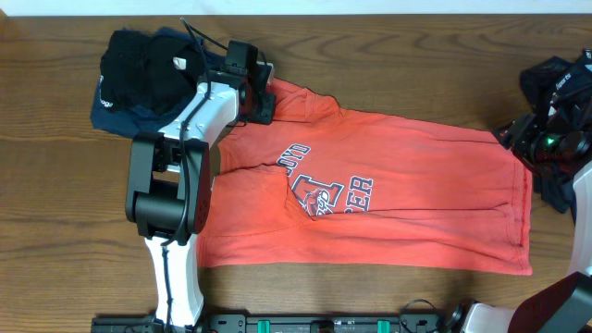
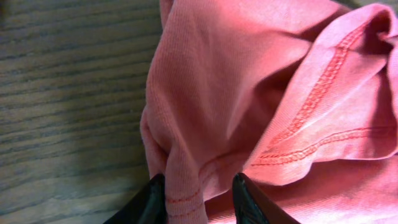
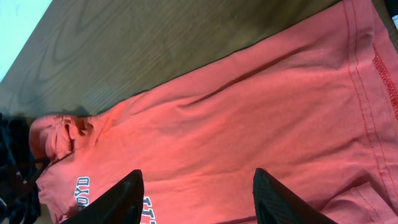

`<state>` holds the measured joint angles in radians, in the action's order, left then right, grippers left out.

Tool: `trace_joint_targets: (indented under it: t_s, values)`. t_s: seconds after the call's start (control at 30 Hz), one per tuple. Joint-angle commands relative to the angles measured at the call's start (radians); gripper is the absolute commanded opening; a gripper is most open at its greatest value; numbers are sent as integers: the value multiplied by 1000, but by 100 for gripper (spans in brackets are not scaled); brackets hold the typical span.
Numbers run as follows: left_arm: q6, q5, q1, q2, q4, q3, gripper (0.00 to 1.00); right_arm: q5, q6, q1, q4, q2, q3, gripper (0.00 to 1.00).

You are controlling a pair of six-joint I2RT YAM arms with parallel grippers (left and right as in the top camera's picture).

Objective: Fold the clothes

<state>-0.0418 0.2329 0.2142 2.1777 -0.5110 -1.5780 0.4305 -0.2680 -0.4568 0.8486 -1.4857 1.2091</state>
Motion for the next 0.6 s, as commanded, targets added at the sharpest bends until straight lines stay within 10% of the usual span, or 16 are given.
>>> trace_joint_targets:
  t_s: [0.0,0.23,0.4,0.57]
  values:
    - [-6,18,2,-10,-5,-6,36,-1,15,6,2,9,6,55]
    - [-7,17,0,-84,-4,-6,35,-1,15,6,5,9,6,56]
    - [-6,18,0,-114,-18,-6,6,-18,16,5,4,9,6,57]
    - [-6,18,0,-142,-34,-6,6,-85,15,5,0,9,6,58]
